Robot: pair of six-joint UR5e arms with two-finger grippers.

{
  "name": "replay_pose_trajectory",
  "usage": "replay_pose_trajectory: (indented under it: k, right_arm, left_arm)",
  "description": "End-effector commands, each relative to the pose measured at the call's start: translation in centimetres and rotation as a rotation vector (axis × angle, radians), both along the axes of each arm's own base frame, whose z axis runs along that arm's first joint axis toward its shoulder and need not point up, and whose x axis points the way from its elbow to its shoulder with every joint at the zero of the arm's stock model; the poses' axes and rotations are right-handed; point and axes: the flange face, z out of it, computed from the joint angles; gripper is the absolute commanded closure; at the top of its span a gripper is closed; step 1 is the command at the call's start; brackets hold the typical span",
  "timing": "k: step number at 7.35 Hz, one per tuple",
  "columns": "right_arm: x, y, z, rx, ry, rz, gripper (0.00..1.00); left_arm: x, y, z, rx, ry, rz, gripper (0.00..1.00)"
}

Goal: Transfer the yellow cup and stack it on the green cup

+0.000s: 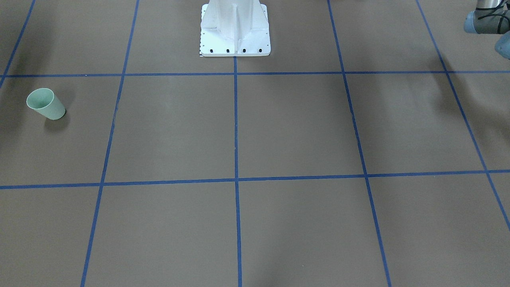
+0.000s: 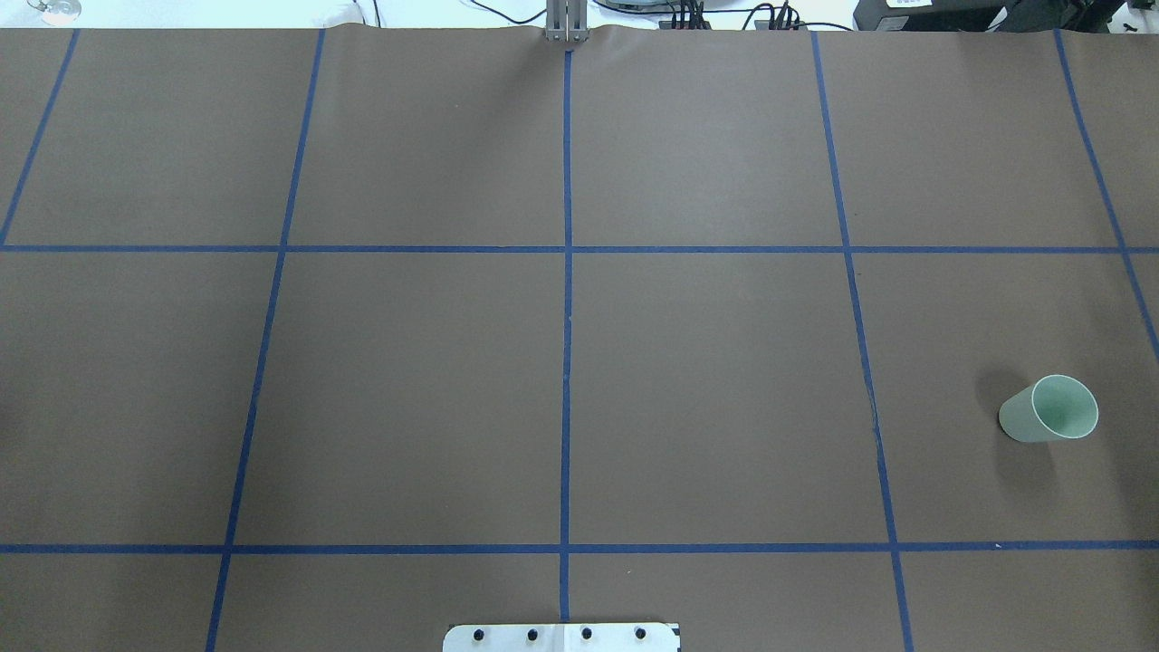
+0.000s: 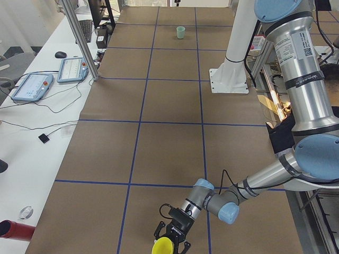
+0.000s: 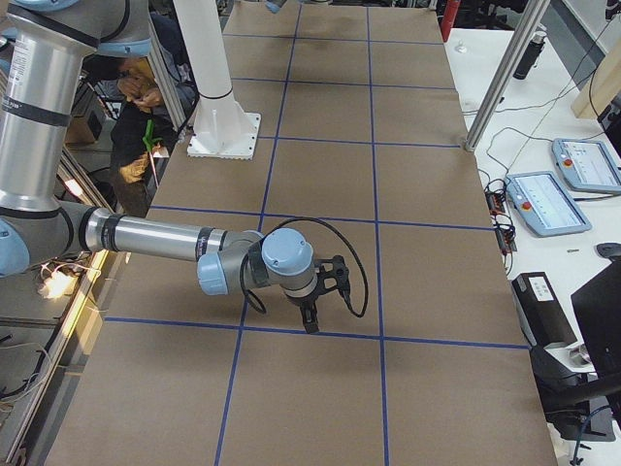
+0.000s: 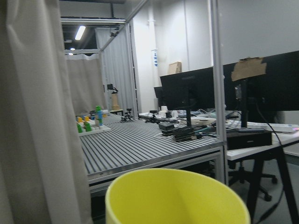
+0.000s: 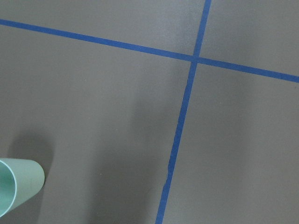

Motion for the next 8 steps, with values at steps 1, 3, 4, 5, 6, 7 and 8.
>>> replay_pose_trajectory:
  k: [1,3,4,5,6,7,8]
  right_arm:
    - [0.0,0.0,0.0,0.000,-0.002,0.000,0.00]
    - [-0.1,-0.2,0.0,0.001,-0.002,-0.002,0.00]
    - [0.0,-0.2,0.0,-0.001,-0.005,-0.001,0.00]
    - [0.0,-0.2,0.1,-0.002,-0.005,-0.001,0.00]
    - [0.0,-0.3,0.0,0.001,-0.005,-0.001,0.00]
    - [0.0,-0.3,-0.1,0.002,-0.005,-0.001,0.00]
    - [0.0,-0.4,-0.2,0.004,-0.007,0.000,0.00]
  left_arm:
    - [0.9,-0.9,-4.0,0.134,-0.015,0.232,0.99]
    - [2.6,0.0,-7.7,0.298,0.093,0.547,0.99]
    - [3.1,0.8,-9.4,0.410,0.112,0.694,0.99]
    - [3.4,1.9,-11.1,0.542,0.193,0.777,1.00]
    - [4.3,2.8,-12.7,0.663,0.287,0.883,1.00]
    - [4.8,3.5,-14.2,0.769,0.345,0.959,1.00]
    - [5.2,3.4,-15.9,0.888,0.311,1.001,1.00]
